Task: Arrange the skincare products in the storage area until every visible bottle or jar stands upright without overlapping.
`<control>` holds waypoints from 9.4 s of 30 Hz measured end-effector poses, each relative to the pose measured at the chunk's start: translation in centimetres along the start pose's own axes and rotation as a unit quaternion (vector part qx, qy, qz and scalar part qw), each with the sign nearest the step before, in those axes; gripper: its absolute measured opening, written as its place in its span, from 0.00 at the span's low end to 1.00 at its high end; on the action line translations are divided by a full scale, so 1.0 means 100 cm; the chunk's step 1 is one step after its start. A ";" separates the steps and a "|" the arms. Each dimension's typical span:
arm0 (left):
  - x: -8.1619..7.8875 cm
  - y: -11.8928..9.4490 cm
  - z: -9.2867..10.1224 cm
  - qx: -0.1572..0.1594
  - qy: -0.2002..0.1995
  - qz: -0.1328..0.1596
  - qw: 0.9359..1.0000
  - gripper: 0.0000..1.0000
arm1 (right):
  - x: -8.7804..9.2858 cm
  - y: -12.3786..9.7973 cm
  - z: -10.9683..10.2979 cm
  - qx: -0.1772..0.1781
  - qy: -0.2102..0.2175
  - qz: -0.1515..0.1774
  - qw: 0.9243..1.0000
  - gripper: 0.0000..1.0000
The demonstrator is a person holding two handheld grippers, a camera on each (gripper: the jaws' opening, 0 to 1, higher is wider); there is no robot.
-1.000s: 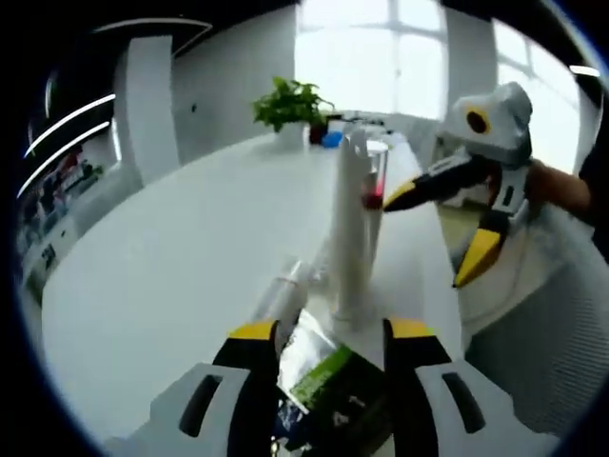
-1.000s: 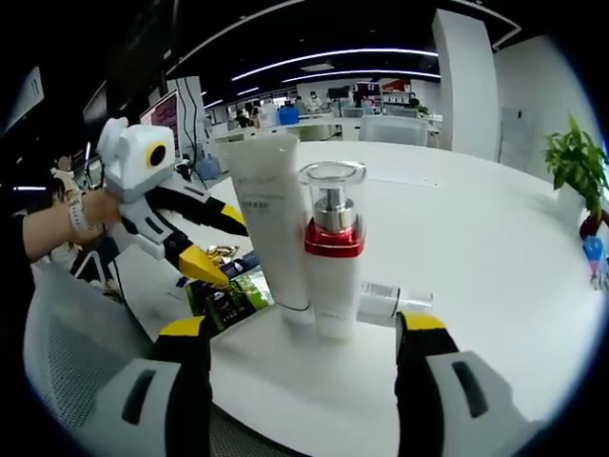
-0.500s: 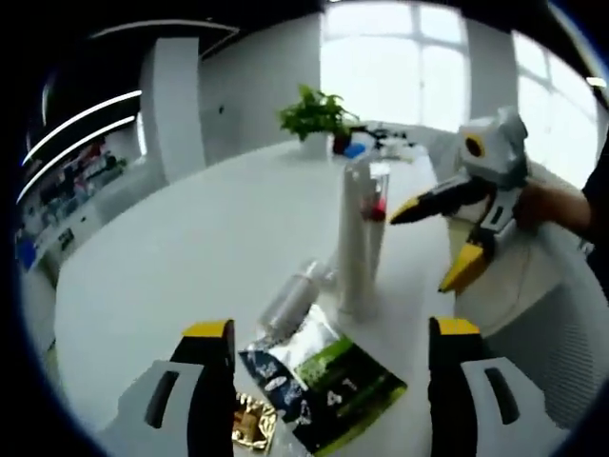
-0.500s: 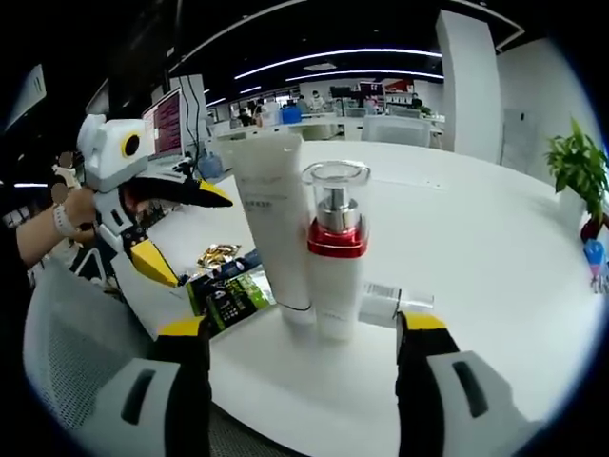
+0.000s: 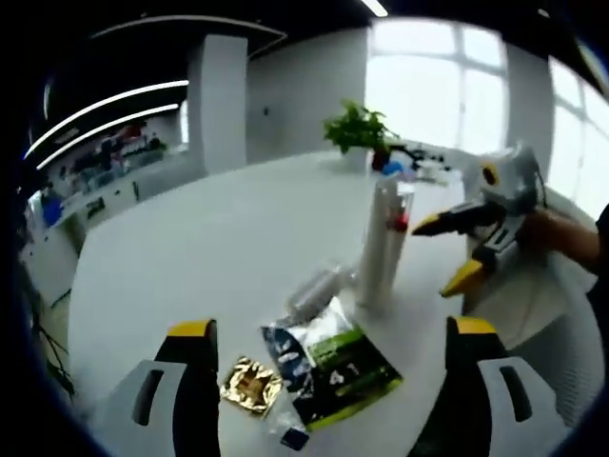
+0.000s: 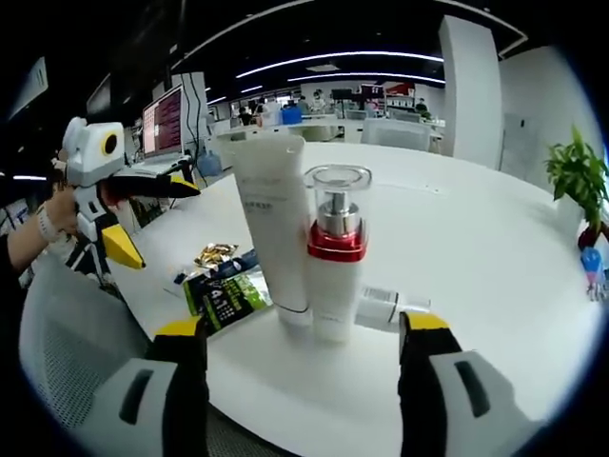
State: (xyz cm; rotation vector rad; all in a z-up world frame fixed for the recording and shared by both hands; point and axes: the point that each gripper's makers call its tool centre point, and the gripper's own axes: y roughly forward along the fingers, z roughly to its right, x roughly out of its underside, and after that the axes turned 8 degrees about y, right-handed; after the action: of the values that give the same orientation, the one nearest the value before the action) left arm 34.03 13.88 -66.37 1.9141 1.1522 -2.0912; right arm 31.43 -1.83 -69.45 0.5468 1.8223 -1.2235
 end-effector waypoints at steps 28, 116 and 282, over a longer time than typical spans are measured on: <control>0.041 -0.040 -0.012 -0.133 -0.076 -0.006 0.988 0.97 | -0.005 0.001 -0.011 -0.016 -0.020 0.012 1.000 0.99; 0.029 0.095 -0.040 0.018 0.143 -0.172 0.974 0.70 | -0.032 -0.045 -0.005 -0.031 -0.024 0.101 0.994 0.96; -0.025 -0.007 0.015 -0.022 -0.048 0.030 0.998 0.16 | -0.029 -0.045 -0.035 -0.073 0.049 0.078 0.993 0.63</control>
State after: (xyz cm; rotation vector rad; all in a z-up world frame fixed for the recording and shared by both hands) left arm 32.93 12.50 -63.91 1.7864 1.0974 -2.0839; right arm 28.21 -0.29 -64.13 0.6644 1.8949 -0.9657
